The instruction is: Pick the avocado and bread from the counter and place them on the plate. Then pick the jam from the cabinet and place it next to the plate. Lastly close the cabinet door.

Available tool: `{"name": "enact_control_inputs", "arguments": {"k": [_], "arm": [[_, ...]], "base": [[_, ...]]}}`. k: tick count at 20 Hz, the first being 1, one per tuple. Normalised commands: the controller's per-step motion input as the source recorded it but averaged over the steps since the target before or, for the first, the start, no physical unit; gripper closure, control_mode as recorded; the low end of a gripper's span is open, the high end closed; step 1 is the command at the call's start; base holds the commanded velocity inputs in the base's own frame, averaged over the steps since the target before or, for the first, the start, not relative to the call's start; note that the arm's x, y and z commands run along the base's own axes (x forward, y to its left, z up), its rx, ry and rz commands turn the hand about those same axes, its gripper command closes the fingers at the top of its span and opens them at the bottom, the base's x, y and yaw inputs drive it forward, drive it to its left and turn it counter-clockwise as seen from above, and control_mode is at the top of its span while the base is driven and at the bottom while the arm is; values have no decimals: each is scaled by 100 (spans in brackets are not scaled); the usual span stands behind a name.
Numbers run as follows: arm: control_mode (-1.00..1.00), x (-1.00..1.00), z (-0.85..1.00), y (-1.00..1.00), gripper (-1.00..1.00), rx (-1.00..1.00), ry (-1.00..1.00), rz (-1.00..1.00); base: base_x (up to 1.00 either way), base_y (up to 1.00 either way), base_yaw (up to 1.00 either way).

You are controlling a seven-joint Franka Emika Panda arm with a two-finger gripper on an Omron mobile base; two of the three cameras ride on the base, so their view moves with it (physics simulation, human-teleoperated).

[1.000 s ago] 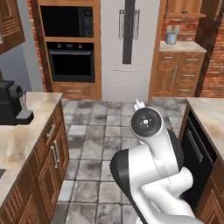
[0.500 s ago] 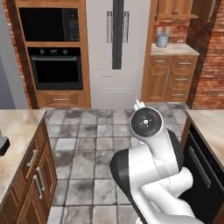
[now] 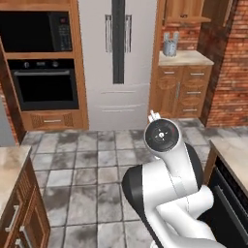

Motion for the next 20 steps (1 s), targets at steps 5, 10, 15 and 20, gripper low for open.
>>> {"name": "enact_control_inputs", "arguments": {"k": [5,10,15,20], "arm": [[100,0,0,0,-100,0,0,0],[100,0,0,0,-100,0,0,0],[100,0,0,0,-100,0,0,0],[100,0,0,0,-100,0,0,0]], "base": [[69,0,-18],[67,0,-19],[65,0,-19],[64,0,-19]]}}
